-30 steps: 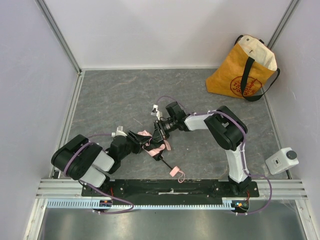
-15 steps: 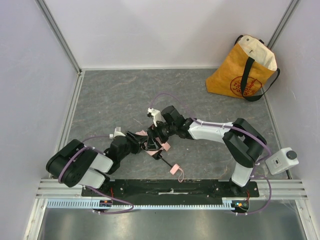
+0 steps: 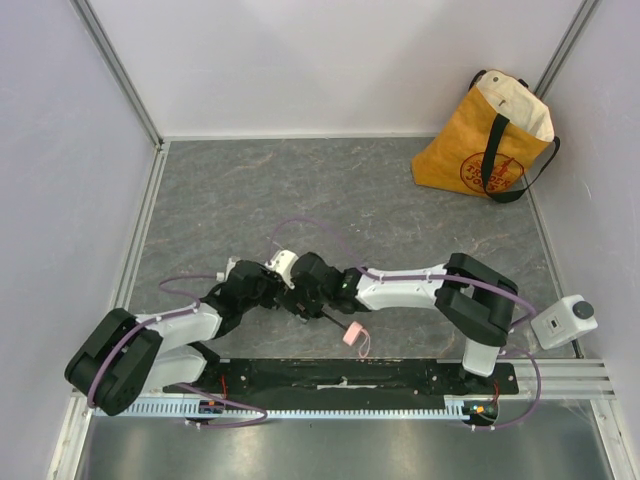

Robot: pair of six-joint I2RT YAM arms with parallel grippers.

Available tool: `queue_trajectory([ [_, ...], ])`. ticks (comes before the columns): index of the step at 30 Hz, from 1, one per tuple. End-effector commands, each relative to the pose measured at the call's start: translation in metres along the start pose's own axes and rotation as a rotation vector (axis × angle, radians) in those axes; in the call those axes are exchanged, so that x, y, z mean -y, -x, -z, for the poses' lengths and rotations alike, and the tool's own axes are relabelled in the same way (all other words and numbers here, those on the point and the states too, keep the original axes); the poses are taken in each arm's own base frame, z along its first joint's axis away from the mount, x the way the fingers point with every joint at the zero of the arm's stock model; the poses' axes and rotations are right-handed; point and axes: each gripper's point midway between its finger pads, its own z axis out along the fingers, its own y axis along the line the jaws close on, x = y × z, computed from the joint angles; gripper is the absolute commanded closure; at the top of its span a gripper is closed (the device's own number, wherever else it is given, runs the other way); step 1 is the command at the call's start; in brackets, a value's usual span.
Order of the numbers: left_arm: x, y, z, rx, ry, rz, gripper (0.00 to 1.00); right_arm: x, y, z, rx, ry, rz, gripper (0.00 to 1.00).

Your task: Put away the umbrella

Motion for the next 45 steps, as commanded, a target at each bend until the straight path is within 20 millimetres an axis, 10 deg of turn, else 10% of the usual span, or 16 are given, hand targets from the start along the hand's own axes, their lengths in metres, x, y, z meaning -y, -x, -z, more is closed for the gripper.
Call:
queue_trajectory([
  [1,-0.042,0.01,0.006,0.065,0.247,0.06,0.98,0.013,0.007,-0.008,0.008,-0.22,0.136,0.2],
  [7,-0.055,-0.001,0.004,0.03,0.314,0.158,0.98,0.011,-0.005,-0.026,0.021,-0.297,0.153,0.43],
  [13,-0.051,0.0,0.003,0.033,0.271,0.137,0.98,-0.003,-0.034,-0.033,-0.021,-0.208,0.095,1.0],
  [24,-0.045,0.01,0.016,0.066,0.056,0.013,0.07,0.005,-0.07,-0.021,-0.081,0.147,-0.132,1.0],
  [45,-0.04,0.011,0.006,0.071,0.002,-0.146,0.13,-0.016,-0.011,0.013,0.028,0.791,-0.608,1.0],
])
